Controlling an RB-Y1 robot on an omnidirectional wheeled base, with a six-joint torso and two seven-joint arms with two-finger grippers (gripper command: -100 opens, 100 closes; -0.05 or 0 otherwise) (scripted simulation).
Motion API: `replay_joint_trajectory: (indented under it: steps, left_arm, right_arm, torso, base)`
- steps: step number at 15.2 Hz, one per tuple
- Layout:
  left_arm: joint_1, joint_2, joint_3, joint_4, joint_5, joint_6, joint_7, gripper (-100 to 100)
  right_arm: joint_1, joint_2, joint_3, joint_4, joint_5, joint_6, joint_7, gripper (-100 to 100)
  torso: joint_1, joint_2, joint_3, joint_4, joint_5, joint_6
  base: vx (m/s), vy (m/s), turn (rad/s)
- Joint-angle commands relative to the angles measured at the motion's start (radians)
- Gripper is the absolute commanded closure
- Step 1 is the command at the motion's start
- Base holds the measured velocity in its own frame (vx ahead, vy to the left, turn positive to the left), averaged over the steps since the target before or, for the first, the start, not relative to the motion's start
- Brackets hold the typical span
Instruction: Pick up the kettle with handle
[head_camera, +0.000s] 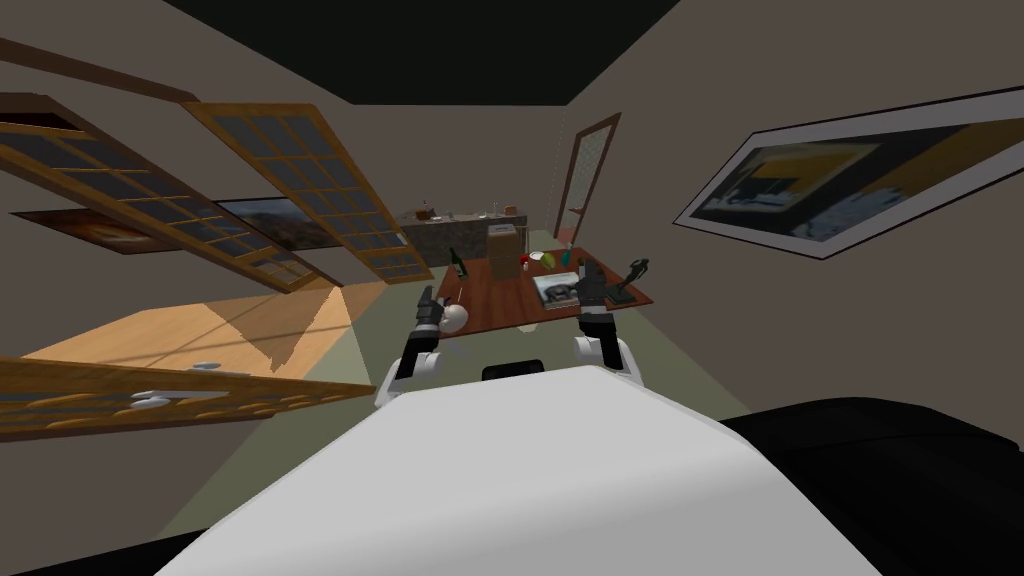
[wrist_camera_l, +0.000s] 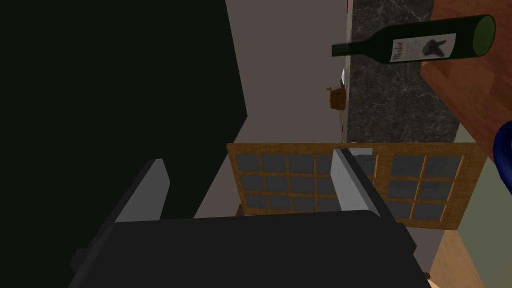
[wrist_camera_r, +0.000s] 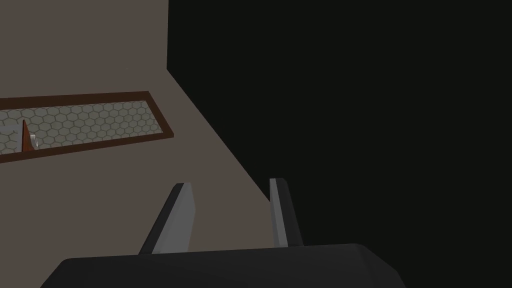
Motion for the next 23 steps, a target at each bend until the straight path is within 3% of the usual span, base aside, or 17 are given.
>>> replay_joint_trajectory:
  steps: [1, 2, 4, 8, 10, 13, 23]
  left_arm:
    - [-0.024, -0.007, -0.002, 0.050, -0.001, 0.048, 0.002, -100]
    - [-0.024, -0.007, -0.002, 0.054, -0.001, 0.048, 0.002, -100]
    - [-0.049, -0.010, 0.000, 0.111, 0.002, 0.098, 0.010, -100]
    - [-0.062, -0.013, 0.001, 0.141, 0.003, 0.123, 0.013, -100]
    - [-0.087, -0.019, 0.003, 0.195, 0.006, 0.172, 0.021, -100]
    - [-0.099, -0.022, 0.004, 0.225, 0.007, 0.195, 0.024, -100]
    - [-0.183, -0.065, 0.010, 0.408, 0.016, 0.352, 0.047, -100]
  right_arm:
    - [0.000, 0.000, 0.000, 0.000, 0.000, 0.000, 0.000, 0]
    - [0.000, 0.000, 0.000, 0.000, 0.000, 0.000, 0.000, 0]
    - [0.000, 0.000, 0.000, 0.000, 0.000, 0.000, 0.000, 0]
    - [0.000, 0.000, 0.000, 0.000, 0.000, 0.000, 0.000, 0]
    - [0.000, 0.000, 0.000, 0.000, 0.000, 0.000, 0.000, 0]
    - [0.000, 0.000, 0.000, 0.000, 0.000, 0.000, 0.000, 0]
    - [0.000, 0.000, 0.000, 0.000, 0.000, 0.000, 0.000, 0]
  torso:
    - [0.000, 0.000, 0.000, 0.000, 0.000, 0.000]
    - [0.000, 0.000, 0.000, 0.000, 0.000, 0.000]
    - [0.000, 0.000, 0.000, 0.000, 0.000, 0.000]
    - [0.000, 0.000, 0.000, 0.000, 0.000, 0.000]
    - [-0.001, 0.000, 0.000, 0.000, 0.000, 0.000]
    - [0.000, 0.000, 0.000, 0.000, 0.000, 0.000]
    - [0.000, -0.001, -0.001, 0.000, 0.000, 0.000]
  base:
    - [-0.032, 0.058, 0.024]
    - [-0.034, 0.054, 0.014]
    - [-0.031, 0.056, 0.017]
    - [-0.023, 0.041, 0.010]
    - [-0.021, 0.042, 0.020]
    - [-0.023, 0.052, 0.012]
    - [-0.015, 0.051, 0.012]
